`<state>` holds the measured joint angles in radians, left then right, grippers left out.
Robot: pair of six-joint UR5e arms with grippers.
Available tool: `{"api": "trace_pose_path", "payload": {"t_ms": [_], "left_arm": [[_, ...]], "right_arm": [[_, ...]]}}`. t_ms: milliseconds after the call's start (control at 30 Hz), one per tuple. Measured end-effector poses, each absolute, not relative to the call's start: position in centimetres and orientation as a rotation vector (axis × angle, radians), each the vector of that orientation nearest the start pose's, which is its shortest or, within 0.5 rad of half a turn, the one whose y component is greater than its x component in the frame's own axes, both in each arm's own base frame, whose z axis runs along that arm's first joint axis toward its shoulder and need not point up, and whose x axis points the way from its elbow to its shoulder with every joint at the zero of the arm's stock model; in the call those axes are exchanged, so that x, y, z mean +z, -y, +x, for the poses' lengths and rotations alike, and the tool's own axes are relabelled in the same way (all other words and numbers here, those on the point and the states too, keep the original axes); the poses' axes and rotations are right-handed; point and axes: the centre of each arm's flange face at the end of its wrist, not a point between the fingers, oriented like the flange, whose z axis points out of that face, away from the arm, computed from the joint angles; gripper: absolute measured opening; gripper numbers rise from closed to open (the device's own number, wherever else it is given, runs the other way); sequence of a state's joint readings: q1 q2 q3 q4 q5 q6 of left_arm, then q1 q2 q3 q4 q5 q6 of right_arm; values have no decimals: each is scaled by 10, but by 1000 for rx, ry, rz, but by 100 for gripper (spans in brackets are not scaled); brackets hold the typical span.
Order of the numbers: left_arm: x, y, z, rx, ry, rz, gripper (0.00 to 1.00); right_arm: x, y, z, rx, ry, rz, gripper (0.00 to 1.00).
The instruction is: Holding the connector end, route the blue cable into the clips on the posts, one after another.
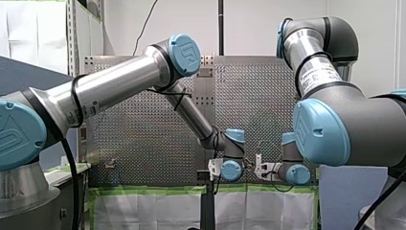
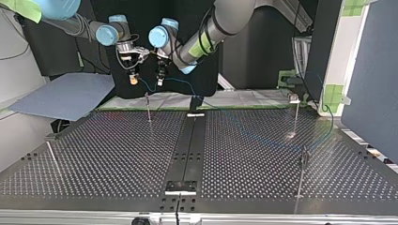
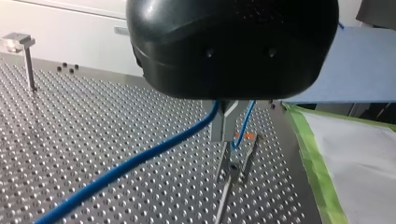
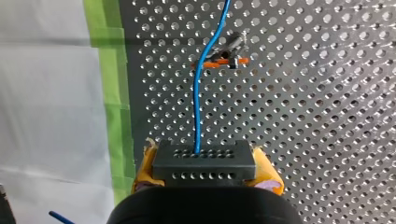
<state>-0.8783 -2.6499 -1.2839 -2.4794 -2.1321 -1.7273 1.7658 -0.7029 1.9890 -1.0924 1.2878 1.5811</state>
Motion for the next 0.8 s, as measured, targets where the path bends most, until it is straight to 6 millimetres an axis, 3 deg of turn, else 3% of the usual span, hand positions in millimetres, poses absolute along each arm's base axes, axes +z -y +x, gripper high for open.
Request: {"api": "trace_pose_path", "payload": {"t_ms": [167,400,800], "left_arm": [[-25,620,391,-310,-1675,187,0],[-48,631,386,-278,-1704,186,0],[-35,640,406,-270,-1662,113,0]], "right_arm": [[-54,472,258,1482,1092,1689,0],[-54,474,258,1486,1087,1686,0],[-54,484,244,1455,1108,1645,0]]}}
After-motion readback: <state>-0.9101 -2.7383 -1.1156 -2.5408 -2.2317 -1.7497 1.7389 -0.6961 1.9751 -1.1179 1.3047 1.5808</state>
